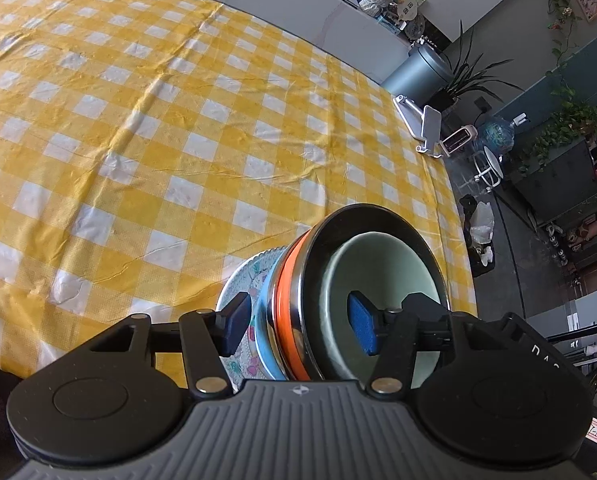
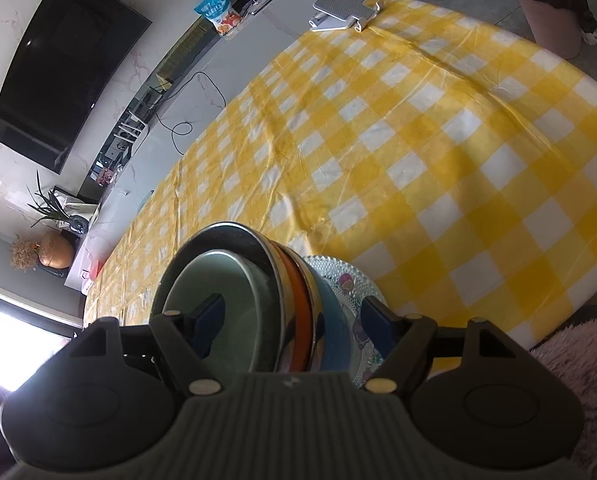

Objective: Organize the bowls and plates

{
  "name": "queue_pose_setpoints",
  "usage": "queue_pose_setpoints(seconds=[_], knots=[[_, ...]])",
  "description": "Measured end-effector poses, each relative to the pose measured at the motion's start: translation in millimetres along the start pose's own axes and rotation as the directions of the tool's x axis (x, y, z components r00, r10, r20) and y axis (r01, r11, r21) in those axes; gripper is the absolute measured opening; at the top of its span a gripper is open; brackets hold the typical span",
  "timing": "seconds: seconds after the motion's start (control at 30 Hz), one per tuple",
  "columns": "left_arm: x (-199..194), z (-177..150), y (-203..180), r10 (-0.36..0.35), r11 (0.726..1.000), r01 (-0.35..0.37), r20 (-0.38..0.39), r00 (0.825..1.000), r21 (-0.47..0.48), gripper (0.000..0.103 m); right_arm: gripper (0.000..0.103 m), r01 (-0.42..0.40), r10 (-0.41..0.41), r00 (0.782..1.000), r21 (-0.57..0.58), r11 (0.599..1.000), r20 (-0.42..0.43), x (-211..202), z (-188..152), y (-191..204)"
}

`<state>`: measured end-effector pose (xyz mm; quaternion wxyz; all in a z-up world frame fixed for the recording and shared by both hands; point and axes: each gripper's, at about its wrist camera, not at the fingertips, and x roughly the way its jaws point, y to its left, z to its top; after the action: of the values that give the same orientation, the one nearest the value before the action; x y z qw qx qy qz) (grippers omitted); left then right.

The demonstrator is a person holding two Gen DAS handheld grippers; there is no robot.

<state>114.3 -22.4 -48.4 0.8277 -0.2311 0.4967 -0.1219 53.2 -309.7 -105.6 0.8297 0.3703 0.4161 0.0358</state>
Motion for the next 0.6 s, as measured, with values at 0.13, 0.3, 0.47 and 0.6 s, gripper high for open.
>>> queue_pose_setpoints(seconds=[0.13,0.3,0.47,0.6], knots=[[-24.9,-3.1,-8.9,-0.007,0.998,0.004,0.057,0.998,0.064,0.064,0.074,-0.002,0.004,0.999,-0.04,0.999,0.035,-16.5,-3.1,8.2],[-61.7,-11.9,-22.7,-0.026,0.985,0.0,0.151,0.988,0.171,0.064,0.074,0.008,0.005,0.995,-0.141,0.99,0.096,-45.6,-12.2,25.7],[-97.8,-27.2,-39.7,-0.024,0.955,-0.055,0.263,0.964,0.291,0.064,0.074,0.029,0.02,0.984,-0.273,0.962,0.176,-80.2,-26.8,47.0],[-122.5,-47.4,-51.6,-0.034,0.913,-0.112,0.347,0.937,0.393,0.064,0.074,0.076,0.029,0.967,-0.395,0.915,0.254,-110.7,-44.7,63.3]])
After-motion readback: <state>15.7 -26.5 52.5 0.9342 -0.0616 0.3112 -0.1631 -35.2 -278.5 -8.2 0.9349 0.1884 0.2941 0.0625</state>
